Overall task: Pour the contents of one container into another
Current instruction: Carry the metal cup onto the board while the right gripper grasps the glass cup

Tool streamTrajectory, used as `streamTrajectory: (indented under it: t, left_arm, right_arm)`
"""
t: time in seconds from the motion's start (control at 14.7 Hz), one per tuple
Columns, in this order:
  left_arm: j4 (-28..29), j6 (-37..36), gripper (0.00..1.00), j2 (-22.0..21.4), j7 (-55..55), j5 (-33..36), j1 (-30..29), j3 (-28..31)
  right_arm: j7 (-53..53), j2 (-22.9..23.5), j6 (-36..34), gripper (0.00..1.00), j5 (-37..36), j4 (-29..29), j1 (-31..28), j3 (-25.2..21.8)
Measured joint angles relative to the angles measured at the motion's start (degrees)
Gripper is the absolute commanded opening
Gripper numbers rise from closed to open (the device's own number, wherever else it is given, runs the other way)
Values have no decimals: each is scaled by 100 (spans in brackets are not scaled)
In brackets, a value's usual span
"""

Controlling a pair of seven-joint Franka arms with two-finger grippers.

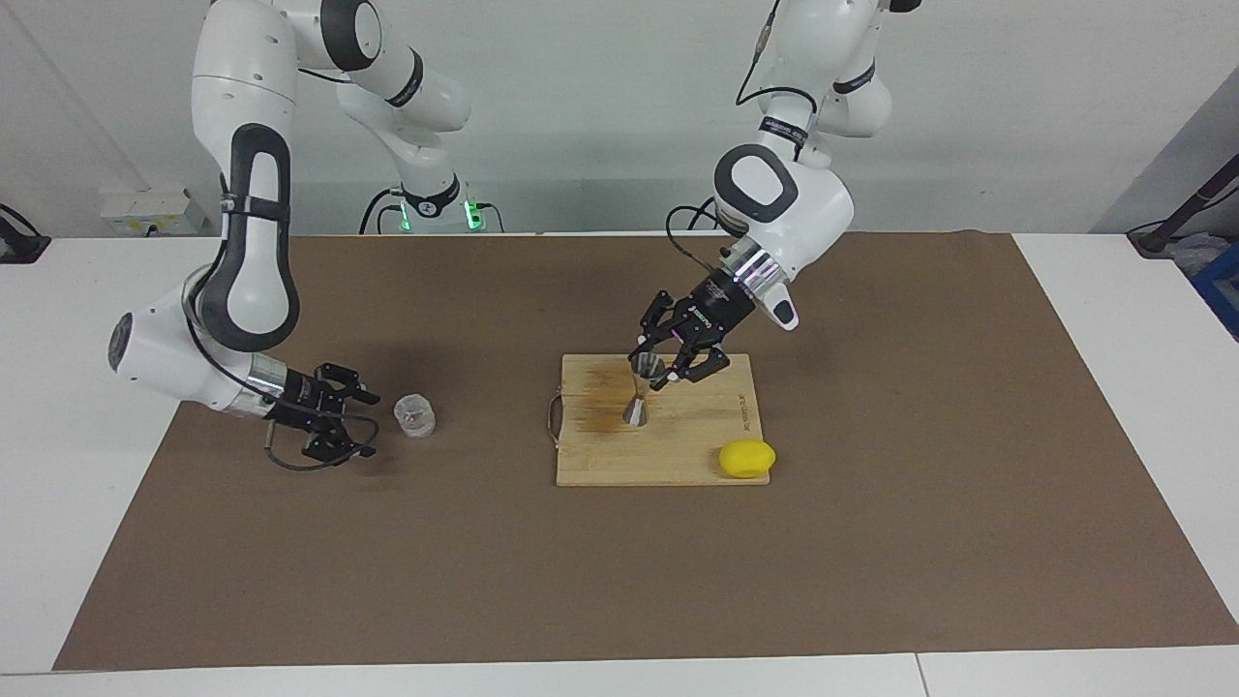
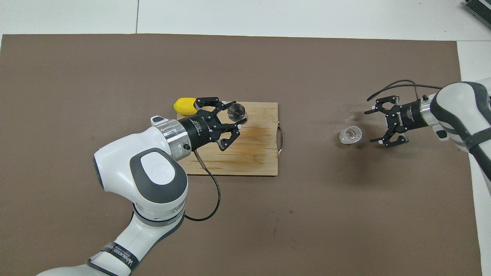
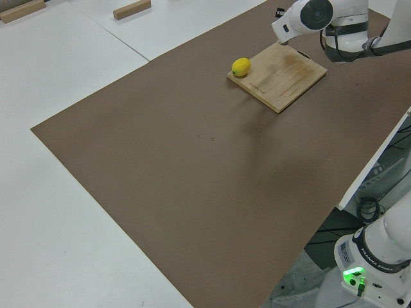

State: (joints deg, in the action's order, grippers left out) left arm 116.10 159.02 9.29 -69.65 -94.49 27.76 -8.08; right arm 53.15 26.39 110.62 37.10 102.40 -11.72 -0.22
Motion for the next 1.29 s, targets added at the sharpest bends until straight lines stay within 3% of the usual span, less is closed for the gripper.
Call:
streamTrajectory:
  t: [0.68,1.29]
  left_arm:
    - [-179,654,0,519,161,-542,592,5]
    - [-283,757,0,713,167,-565,720,11]
  right_arm:
    - [-883,127,-6,100,436,410,37,57]
    - [-797,49,-11,100,456,497,143,82]
